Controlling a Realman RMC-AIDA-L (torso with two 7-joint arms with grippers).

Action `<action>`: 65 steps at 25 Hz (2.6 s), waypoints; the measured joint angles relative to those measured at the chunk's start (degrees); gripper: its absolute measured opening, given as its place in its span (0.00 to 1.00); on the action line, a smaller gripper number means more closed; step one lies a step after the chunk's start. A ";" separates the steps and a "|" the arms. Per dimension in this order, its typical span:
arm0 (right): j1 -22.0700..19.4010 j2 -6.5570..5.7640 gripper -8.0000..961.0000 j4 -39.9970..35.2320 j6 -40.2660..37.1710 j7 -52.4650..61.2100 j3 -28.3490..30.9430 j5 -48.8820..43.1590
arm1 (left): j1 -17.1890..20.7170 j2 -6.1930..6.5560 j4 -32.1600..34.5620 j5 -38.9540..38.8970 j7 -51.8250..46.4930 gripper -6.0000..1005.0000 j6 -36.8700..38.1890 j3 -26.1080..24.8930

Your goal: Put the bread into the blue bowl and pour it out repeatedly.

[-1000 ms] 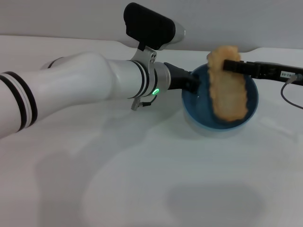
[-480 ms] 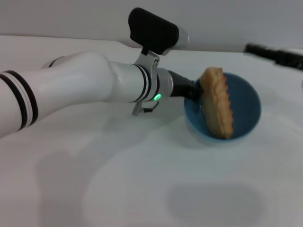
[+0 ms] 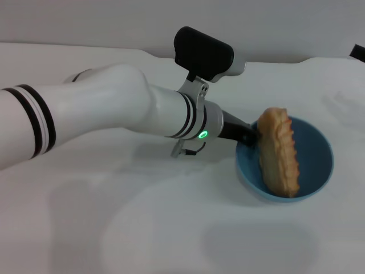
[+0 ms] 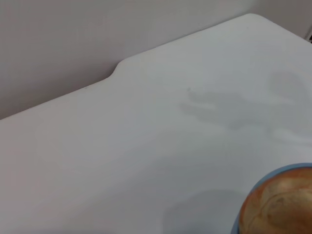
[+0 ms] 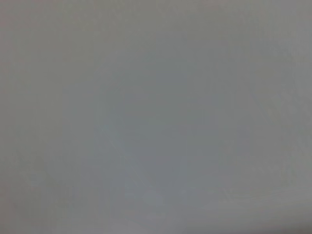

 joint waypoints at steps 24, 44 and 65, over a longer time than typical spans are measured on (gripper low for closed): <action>-0.26 -0.01 0.61 1.88 0.49 -2.95 0.46 0.15 | -0.35 0.44 -2.09 -1.64 0.35 0.07 1.48 2.93; -1.25 -0.01 0.65 4.35 3.56 -16.75 0.34 -0.03 | 1.85 1.16 -0.59 3.94 1.65 0.47 3.25 -14.79; -5.11 0.64 0.70 34.50 5.81 -82.68 0.64 62.80 | 15.56 0.52 3.06 7.94 -0.58 0.82 -55.80 5.70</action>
